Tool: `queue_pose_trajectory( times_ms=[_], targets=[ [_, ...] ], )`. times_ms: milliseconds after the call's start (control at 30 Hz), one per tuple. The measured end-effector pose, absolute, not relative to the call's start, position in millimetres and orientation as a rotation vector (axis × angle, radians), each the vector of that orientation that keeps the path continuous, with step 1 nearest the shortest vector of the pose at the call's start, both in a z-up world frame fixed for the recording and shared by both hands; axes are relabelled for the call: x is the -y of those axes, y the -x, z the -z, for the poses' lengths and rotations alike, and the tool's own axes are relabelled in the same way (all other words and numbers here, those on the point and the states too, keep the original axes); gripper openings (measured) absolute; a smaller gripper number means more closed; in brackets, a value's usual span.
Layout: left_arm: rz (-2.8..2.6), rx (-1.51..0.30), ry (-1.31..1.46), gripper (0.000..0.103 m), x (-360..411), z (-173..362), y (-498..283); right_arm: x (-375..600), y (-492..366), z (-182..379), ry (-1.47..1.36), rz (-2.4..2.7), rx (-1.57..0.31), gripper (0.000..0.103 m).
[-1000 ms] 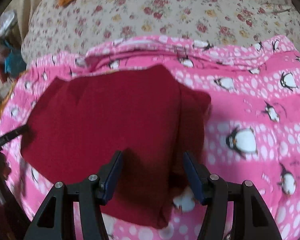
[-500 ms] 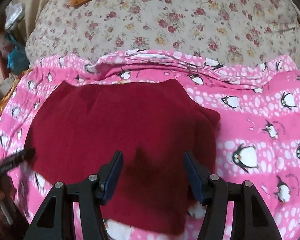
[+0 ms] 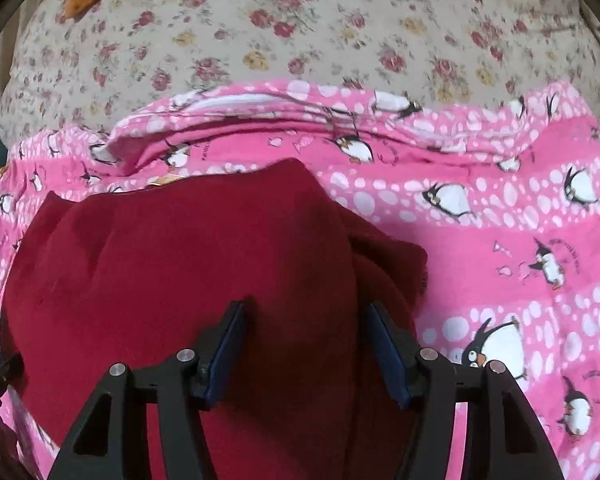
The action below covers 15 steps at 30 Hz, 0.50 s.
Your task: Fold small clothes
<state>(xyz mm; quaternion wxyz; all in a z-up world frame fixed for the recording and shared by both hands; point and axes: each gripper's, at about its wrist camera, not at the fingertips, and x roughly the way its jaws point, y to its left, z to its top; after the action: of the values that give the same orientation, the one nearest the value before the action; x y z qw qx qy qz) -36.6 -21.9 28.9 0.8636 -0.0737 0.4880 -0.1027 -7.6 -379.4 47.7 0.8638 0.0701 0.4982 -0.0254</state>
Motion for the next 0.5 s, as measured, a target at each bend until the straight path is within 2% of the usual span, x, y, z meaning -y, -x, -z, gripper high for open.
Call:
queue_pose_trajectory(
  times_ms=[500],
  targets=[
    [0.245, -1.017, 0.189, 0.072, 18.3, -25.3, 31.9, 229.8, -16.2, -78.6, -0.04, -0.267, -0.995, 0.06]
  ],
)
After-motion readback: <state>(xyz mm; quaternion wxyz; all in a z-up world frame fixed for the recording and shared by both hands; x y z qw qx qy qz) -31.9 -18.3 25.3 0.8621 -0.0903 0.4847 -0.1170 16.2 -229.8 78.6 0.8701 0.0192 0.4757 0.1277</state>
